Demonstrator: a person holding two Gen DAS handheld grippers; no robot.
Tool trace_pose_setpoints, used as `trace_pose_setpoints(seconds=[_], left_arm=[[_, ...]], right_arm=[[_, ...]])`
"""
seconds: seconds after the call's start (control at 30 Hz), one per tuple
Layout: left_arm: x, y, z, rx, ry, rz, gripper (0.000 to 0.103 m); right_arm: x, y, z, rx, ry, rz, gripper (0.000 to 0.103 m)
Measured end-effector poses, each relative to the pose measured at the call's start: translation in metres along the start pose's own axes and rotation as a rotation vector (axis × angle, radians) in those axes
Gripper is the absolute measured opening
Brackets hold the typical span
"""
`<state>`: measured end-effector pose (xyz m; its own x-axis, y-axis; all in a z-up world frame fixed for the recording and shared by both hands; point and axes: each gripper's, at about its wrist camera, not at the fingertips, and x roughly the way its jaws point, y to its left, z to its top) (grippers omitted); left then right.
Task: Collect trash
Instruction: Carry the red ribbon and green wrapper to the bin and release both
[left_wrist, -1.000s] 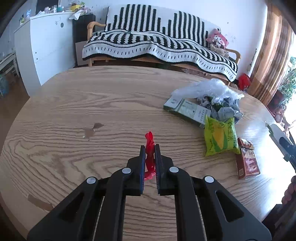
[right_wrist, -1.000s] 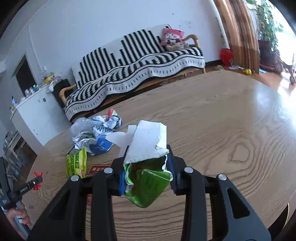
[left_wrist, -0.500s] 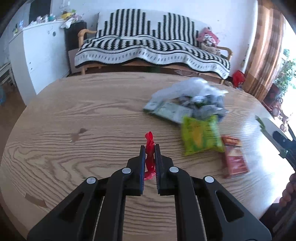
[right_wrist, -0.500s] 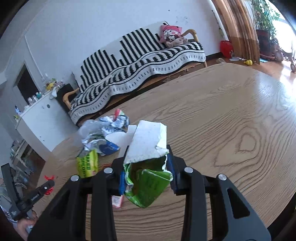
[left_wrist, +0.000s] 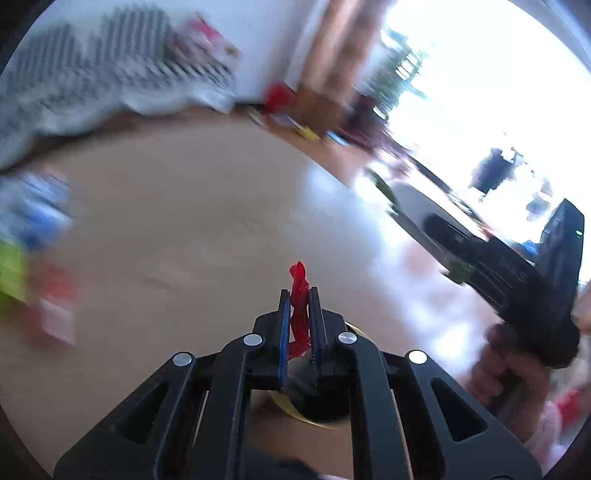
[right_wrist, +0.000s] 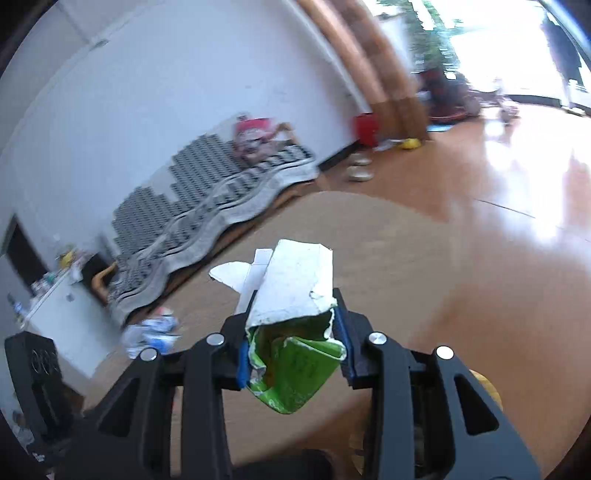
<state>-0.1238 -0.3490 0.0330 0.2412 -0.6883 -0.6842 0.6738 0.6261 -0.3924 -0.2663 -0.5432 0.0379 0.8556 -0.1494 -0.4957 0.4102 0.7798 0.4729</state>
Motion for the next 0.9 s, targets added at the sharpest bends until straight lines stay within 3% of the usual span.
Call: trace_pose_setpoints(seconds=[0.07, 0.2, 0.3, 0.4, 0.8, 0.83, 0.9], left_arm=[[0.045, -0.027, -0.023, 0.005, 0.114, -0.040, 0.008], [0.119, -0.055, -0.068, 0.043, 0.278, -0.049, 0.008], [0.159, -0.053, -0.094, 0.073, 0.398, 0.025, 0.008], [0.157, -0.060, -0.088, 0.124, 0.353, 0.035, 0.008], [0.168, -0.061, -0.093, 0.147, 0.387, 0.023, 0.009], [0.168, -0.061, -0.092, 0.149, 0.379, 0.028, 0.013], [0.169, -0.061, -0.092, 0.137, 0.382, 0.025, 0.066]], right_arm=[[-0.010, -0.044, -0.016, 0.029, 0.046, -0.062, 0.037], [-0.003, -0.118, -0.073, 0.151, 0.164, -0.142, 0.035], [0.007, -0.148, -0.104, 0.202, 0.233, -0.177, 0.035], [0.025, -0.166, -0.118, 0.226, 0.287, -0.208, 0.035], [0.052, -0.179, -0.131, 0.296, 0.354, -0.214, 0.037], [0.055, -0.181, -0.129, 0.306, 0.362, -0.208, 0.040], [0.054, -0.182, -0.127, 0.336, 0.377, -0.211, 0.052]])
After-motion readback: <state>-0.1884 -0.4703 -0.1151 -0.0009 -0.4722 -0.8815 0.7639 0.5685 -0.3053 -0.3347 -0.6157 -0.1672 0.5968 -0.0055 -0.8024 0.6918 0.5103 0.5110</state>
